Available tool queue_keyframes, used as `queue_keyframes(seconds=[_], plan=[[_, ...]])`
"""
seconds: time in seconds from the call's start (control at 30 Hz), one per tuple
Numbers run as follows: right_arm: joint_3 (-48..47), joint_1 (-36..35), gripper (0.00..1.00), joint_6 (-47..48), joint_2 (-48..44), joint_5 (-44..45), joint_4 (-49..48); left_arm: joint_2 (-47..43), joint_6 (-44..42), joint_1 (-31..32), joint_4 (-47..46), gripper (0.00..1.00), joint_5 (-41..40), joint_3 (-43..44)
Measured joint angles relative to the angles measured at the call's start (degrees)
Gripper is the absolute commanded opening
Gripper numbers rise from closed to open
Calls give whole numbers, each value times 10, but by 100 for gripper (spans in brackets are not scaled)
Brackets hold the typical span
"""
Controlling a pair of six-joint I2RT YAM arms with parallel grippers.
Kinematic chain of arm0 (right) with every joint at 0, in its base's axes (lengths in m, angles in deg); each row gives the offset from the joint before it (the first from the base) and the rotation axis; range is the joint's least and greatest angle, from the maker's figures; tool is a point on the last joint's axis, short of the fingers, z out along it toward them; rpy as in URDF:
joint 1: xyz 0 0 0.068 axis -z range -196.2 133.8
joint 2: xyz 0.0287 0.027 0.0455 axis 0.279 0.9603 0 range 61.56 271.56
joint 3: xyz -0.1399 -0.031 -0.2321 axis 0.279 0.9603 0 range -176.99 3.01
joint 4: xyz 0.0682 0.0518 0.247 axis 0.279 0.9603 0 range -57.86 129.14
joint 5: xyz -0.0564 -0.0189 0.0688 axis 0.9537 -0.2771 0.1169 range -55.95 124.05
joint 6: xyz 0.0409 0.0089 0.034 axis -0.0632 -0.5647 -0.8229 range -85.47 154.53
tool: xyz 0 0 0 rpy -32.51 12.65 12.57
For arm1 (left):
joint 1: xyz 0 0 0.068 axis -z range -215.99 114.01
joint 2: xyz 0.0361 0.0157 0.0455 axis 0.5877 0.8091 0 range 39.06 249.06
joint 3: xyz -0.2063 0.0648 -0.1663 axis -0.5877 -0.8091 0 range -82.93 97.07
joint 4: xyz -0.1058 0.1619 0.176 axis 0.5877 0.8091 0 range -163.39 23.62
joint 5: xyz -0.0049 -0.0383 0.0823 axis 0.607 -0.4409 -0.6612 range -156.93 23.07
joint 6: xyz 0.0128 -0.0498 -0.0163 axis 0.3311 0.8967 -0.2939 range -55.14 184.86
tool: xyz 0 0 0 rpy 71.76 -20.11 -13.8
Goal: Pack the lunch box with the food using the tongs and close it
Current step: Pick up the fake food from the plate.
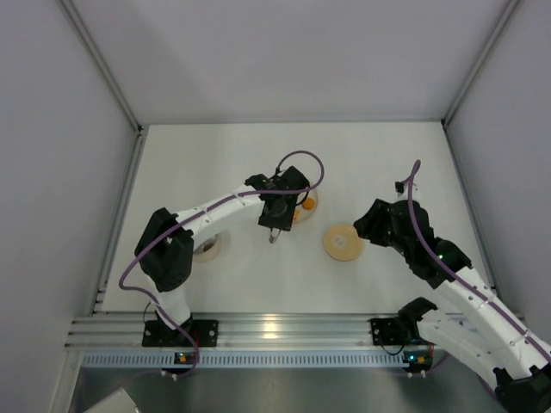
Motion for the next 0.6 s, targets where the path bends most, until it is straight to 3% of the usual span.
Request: queue_keyframes(seconds=[0.6], plan=[[0,0,44,0,2,0,0,1,-5,0,0,38,-3,0]])
